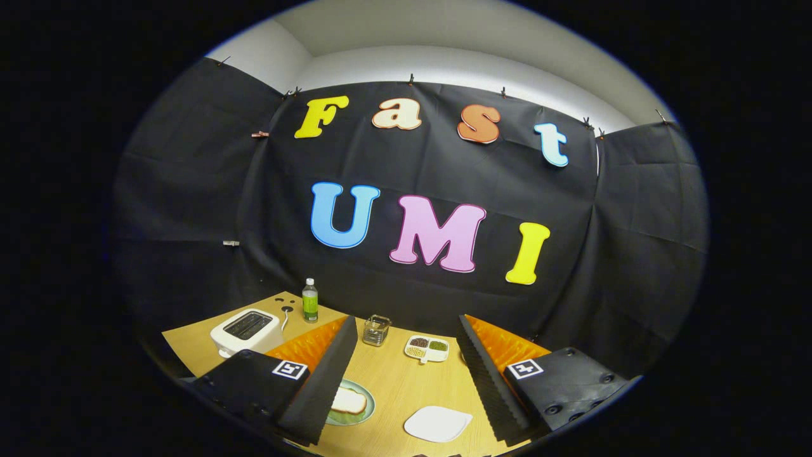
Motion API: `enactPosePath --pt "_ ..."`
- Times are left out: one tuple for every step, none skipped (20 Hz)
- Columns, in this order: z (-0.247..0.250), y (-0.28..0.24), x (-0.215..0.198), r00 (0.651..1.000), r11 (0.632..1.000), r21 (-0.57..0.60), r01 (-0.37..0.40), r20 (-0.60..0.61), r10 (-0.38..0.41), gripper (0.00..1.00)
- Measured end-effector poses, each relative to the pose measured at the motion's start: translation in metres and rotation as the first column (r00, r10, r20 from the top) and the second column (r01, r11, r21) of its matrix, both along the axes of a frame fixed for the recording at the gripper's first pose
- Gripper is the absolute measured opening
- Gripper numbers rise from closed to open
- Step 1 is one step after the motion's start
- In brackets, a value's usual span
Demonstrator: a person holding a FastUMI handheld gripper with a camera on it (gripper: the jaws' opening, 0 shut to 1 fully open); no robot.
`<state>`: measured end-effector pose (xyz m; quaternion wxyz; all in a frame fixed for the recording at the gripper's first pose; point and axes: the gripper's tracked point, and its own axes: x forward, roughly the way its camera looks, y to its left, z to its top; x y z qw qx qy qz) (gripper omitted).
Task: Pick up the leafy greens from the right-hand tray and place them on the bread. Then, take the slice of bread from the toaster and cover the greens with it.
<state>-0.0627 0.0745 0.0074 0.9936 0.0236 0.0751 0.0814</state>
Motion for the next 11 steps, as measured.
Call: enactPosePath --pt "-0.0009 -0.0019 -0.0009 1.0 1.0 0.003 0.002 -0.005 -0.002 0.98" --pt "-0.0013 -0.0027 -0.0004 1.0 1.0 0.009 0.0 -0.009 0.001 0.98" --pt "-0.0007 -0.0044 -0.0005 1.0 1.0 0.016 0.003 -0.008 -0.003 0.98" --pt "-0.0002 -0.0062 0.0006 1.0 1.0 0.021 0.007 -0.006 -0.007 0.98" --pt "-0.0005 -0.0086 0.0004 1.0 1.0 0.021 0.012 -0.005 -0.012 0.98" --pt "-0.0018 -0.0098 0.0013 1.0 1.0 0.019 0.014 -0.006 -0.014 0.98" --pt "-0.0026 -0.0094 0.0019 1.0 1.0 0.018 0.014 -0.009 -0.014 0.98" --pt "-0.0026 -0.0082 0.0027 1.0 1.0 0.019 0.01 -0.013 -0.01 0.98" --pt "-0.0025 -0.0071 0.0034 1.0 1.0 0.019 0.006 -0.014 -0.005 0.98" --pt "-0.0035 -0.007 0.0044 1.0 1.0 0.016 0.002 -0.017 -0.001 0.98" --pt "-0.0039 -0.0065 0.0054 1.0 1.0 0.013 -0.002 -0.019 0.002 0.98"
